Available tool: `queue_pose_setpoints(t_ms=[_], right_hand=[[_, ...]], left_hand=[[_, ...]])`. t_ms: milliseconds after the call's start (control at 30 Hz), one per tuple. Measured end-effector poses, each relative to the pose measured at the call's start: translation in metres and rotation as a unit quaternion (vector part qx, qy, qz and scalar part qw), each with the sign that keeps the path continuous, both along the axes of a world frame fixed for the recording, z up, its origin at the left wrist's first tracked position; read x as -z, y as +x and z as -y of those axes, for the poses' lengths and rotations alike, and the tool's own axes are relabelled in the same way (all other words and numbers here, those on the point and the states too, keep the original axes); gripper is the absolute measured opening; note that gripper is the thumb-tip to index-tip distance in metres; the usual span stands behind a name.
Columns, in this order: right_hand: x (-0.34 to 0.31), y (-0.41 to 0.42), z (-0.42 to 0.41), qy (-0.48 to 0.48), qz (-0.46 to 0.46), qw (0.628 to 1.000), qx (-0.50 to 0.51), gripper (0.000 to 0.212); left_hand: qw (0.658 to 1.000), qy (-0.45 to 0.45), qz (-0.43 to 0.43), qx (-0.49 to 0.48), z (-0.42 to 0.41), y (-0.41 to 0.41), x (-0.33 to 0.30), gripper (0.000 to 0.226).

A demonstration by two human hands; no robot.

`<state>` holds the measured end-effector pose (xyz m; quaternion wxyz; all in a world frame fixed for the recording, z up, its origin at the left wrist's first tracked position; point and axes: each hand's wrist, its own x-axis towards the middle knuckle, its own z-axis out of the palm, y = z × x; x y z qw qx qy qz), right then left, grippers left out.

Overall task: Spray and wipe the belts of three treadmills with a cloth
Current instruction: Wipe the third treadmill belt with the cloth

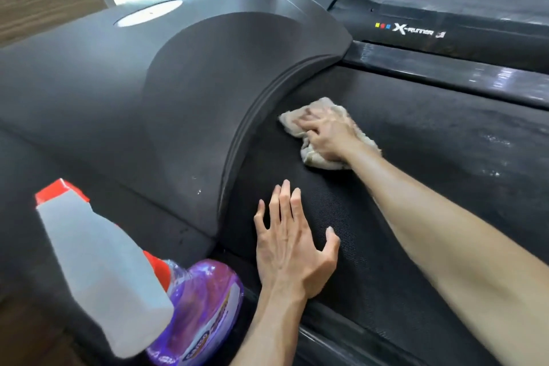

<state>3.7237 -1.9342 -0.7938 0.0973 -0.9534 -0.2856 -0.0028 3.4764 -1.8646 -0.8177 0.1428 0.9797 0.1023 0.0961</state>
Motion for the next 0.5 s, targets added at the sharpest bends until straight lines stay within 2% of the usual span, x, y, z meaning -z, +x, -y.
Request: queue_pose_setpoints(t_ms=[133,200,267,367,433,500], right_hand=[[0.007,-0.042,0.018,0.029,-0.048,0.984,-0.167,0.056],[0.012,-0.044,0.058,0.061,-0.048,0.978,-0.193,0.056],[0.008,-0.029,0.081,0.069,-0.059,0.987,-0.131,0.055],[0.005,0.016,0.062,0.010,-0.052,0.999,-0.004,0.049],[0.005,0.034,0.027,-0.027,-0.046,0.998,0.020,0.056],[0.006,0.034,-0.008,-0.038,-0.022,0.999,-0.004,0.059]], left_hand=[[1.000,-0.002,-0.003,-0.002,0.001,0.000,0.001,0.084],[1.000,-0.007,0.002,-0.002,0.001,0.000,0.000,0.084],[1.000,-0.008,-0.003,-0.002,0.001,-0.001,0.000,0.083],[1.000,-0.004,-0.007,0.002,0.002,-0.001,-0.003,0.083],[1.000,-0.007,-0.005,0.001,0.002,-0.001,-0.004,0.083],[1.000,-0.006,-0.003,0.000,0.001,0.000,-0.003,0.082]])
